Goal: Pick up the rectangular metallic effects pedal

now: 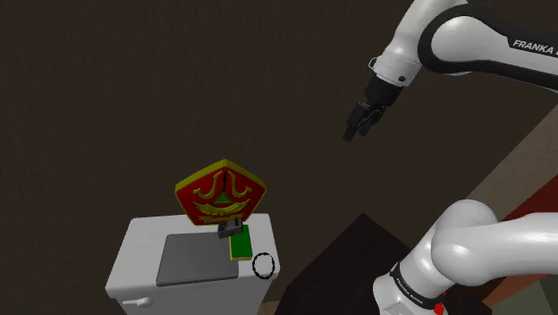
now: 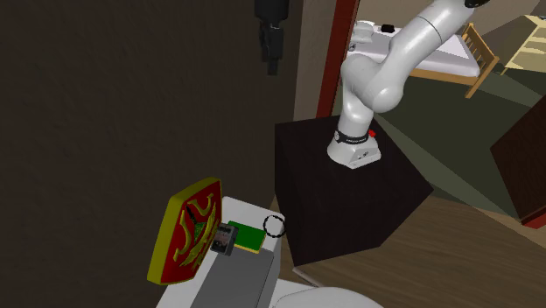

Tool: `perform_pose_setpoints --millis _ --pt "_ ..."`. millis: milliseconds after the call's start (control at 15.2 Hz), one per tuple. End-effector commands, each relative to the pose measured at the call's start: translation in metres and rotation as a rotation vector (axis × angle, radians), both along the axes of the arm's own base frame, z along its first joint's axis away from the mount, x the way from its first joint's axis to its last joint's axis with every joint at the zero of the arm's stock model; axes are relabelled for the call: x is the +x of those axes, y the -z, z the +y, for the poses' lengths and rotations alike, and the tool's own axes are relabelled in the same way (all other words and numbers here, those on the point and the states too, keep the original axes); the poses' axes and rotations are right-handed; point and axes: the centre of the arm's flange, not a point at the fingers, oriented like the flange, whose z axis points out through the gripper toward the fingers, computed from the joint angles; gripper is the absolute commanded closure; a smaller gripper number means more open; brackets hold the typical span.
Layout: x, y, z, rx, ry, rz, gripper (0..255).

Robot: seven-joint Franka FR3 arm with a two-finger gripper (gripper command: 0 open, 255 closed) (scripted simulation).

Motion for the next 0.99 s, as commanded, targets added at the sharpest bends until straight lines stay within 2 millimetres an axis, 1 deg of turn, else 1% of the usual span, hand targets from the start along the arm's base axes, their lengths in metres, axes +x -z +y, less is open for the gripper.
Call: perform_pose_setpoints --millis 0,462,924 --pt "0.000 0.000 0.000 0.000 0.000 0.000 0" --pt "0.069 0.043 0.078 -0.159 -0.150 0.056 0" --pt "0.124 0.101 0.157 -0.317 -0.301 0.112 0"
